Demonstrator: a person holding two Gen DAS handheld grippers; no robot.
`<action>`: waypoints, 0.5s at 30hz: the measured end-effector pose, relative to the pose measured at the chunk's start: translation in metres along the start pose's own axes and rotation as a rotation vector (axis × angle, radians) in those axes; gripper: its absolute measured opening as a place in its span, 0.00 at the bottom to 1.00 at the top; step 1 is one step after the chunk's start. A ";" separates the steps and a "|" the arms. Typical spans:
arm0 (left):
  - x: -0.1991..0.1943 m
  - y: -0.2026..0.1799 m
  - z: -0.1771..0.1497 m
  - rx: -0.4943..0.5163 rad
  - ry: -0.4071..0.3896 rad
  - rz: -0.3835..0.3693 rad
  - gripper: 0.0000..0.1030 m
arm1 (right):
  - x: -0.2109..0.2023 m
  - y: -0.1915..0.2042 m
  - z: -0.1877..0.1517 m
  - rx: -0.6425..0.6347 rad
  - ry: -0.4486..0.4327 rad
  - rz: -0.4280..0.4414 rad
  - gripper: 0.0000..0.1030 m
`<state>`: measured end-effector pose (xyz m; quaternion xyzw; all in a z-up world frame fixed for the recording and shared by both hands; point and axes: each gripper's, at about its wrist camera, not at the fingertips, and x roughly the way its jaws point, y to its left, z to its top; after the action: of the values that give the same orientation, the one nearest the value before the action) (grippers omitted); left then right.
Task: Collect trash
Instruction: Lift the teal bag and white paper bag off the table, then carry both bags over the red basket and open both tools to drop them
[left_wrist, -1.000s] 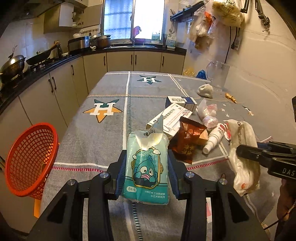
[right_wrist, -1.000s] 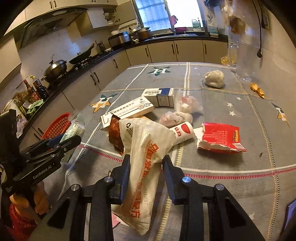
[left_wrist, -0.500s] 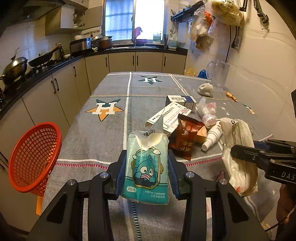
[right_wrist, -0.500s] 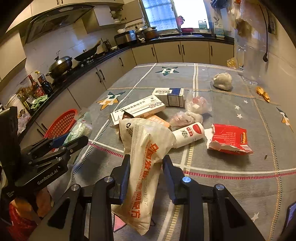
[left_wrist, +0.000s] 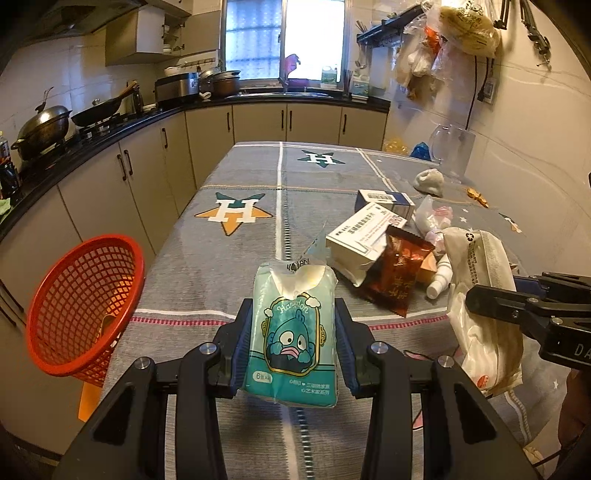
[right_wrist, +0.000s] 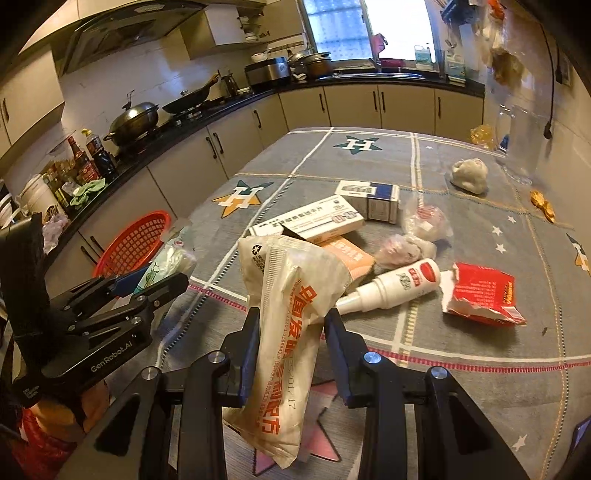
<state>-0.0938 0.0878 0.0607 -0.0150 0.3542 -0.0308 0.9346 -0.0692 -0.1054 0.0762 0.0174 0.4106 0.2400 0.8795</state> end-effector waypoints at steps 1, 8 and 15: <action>0.000 0.002 0.000 -0.003 0.000 0.001 0.38 | 0.001 0.003 0.001 -0.006 0.001 0.002 0.36; -0.003 0.017 -0.001 -0.028 -0.007 0.017 0.38 | 0.007 0.018 0.009 -0.043 0.005 0.012 0.36; -0.007 0.038 0.001 -0.062 -0.022 0.053 0.38 | 0.018 0.036 0.018 -0.080 0.019 0.021 0.36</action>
<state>-0.0966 0.1258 0.0642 -0.0346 0.3451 0.0053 0.9379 -0.0604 -0.0624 0.0835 -0.0156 0.4087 0.2658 0.8730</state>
